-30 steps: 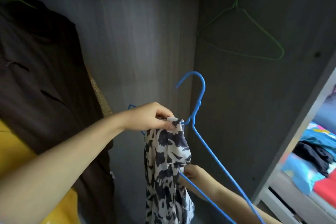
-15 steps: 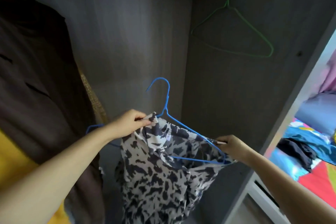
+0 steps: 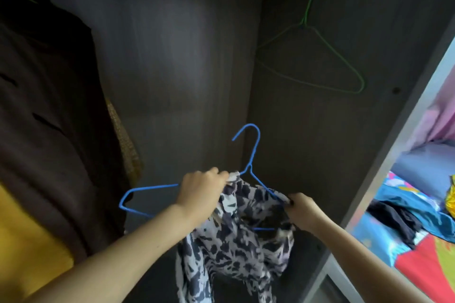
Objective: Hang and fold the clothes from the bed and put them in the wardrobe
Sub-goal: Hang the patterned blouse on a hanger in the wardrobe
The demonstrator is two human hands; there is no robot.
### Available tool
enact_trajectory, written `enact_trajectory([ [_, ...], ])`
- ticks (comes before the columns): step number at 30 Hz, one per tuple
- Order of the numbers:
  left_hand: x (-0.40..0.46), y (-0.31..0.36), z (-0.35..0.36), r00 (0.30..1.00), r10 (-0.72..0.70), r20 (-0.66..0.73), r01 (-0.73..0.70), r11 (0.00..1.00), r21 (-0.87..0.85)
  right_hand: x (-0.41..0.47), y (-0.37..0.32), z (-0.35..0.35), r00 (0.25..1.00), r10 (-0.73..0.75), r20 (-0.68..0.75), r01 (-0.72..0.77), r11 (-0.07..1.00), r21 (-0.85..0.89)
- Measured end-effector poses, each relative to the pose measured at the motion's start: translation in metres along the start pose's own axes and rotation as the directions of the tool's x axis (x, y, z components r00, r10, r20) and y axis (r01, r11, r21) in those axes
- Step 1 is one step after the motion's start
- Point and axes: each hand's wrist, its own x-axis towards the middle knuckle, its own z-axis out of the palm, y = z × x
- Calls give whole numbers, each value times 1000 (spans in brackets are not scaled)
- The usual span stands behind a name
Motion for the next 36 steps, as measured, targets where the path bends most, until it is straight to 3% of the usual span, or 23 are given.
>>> enact_trajectory([
  [2, 1, 4, 3, 998, 21, -51, -20, 1000, 16, -15, -28, -6, 991, -114, 65, 94, 961, 262],
  [4, 1, -6, 15, 994, -56, -90, 43, 989, -142, -30, -42, -26, 938, -253, 235, 113, 869, 482],
  [5, 0, -15, 20, 990, -70, -119, 36, 963, -268, -37, -44, -40, 880, -331, 341, 122, 850, 513],
  [7, -4, -38, 25, 984, -97, -149, -1, 834, -551, -42, -45, -76, 817, -428, 388, 229, 856, 463],
  [9, -5, -58, 22, 973, -132, -188, -38, 713, -700, -35, -47, -112, 881, -466, 79, 422, 851, 311],
  [10, -4, -64, 19, 969, -144, -200, -50, 679, -732, -31, -51, -129, 863, -504, -37, 502, 847, 175],
  [11, -1, -68, 14, 964, -160, -212, -59, 650, -758, -29, -58, -142, 821, -571, -35, 571, 820, 24],
  [12, 2, -70, 7, 957, -182, -223, -66, 616, -785, -26, -63, -149, 779, -624, 59, 627, 774, -89],
  [14, 9, -74, -7, 936, -245, -254, -95, 517, -851, -23, -70, -154, 740, -633, 228, 669, 726, -159],
  [16, 14, -85, -20, 921, -286, -263, -109, 460, -881, -22, -73, -158, 720, -681, 135, 693, 696, -187],
  [18, 15, -97, -33, 912, -287, -293, -119, 499, -859, -23, -75, -165, 671, -740, -41, 722, 665, -189],
  [20, 16, -111, -44, 907, -249, -339, -118, 623, -773, -22, -76, -173, 638, -755, -151, 745, 655, -126],
  [22, 18, -123, -50, 908, -210, -362, -101, 728, -678, -23, -79, -177, 668, -727, -159, 732, 680, -37],
  [24, 21, -130, -53, 901, -225, -372, -81, 755, -651, -27, -87, -176, 682, -722, -116, 724, 689, -35],
  [26, 24, -128, -57, 900, -227, -372, -86, 744, -663, -29, -99, -169, 670, -738, -81, 721, 672, -170],
  [29, 26, -114, -64, 914, -119, -389, -169, 758, -630, -29, -122, -161, 645, -763, -44, 661, 586, -468],
  [31, 29, -111, -67, 918, -69, -390, -203, 764, -612, -30, -138, -162, 659, -751, -23, 632, 571, -524],
  [36, 26, -150, -72, 899, -114, -422, -145, 832, -535, -34, -142, -180, 671, -737, -82, 733, 676, -79],
])
